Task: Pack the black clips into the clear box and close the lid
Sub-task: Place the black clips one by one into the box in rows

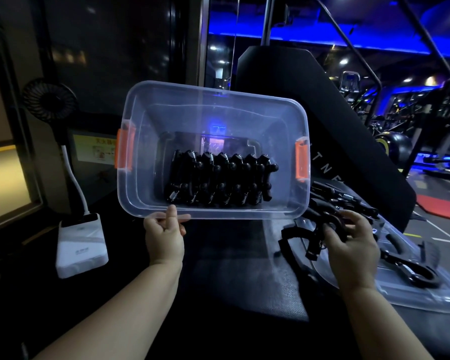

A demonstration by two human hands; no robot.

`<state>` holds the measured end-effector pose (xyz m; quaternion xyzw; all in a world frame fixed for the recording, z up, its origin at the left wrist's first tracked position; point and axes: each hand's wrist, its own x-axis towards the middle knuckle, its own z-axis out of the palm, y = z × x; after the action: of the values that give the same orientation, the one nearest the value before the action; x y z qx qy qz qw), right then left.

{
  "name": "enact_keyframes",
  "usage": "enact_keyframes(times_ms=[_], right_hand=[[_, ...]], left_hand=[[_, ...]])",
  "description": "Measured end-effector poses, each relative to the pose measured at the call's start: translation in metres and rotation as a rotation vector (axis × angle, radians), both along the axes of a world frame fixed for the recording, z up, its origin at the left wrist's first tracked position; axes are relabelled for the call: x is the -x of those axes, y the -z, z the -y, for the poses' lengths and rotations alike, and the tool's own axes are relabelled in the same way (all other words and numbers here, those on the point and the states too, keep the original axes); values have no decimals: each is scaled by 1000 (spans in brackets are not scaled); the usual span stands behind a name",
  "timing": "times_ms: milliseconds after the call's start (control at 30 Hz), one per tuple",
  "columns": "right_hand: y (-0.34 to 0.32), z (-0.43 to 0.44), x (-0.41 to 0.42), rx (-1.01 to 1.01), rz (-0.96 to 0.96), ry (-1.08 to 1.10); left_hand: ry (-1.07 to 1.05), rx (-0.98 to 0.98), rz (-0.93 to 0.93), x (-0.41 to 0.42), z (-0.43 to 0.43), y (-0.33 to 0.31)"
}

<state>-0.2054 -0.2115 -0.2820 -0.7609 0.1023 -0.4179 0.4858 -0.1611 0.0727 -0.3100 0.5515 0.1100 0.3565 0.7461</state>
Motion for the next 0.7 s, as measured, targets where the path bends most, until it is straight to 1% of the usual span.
enact_keyframes(times_ms=[233,333,400,467,567,700], right_hand=[[-4,-6,1,-22,28,58],[-12,-5,6,-92,124,128],[-21,-3,9,-95,153,90],[-30,-4,11,-37,102,8],[-44,-13,14,79,-20,-131],[-59,-31,13,172,-197,-271]], left_hand=[[1,3,-1,-1,0,0],[6,2,1,-1,0,0],[7,2,0,-1,0,1],[9,2,-3,0,0,0],[14,2,-1,1,0,0],[16,3,-7,3,0,-2]])
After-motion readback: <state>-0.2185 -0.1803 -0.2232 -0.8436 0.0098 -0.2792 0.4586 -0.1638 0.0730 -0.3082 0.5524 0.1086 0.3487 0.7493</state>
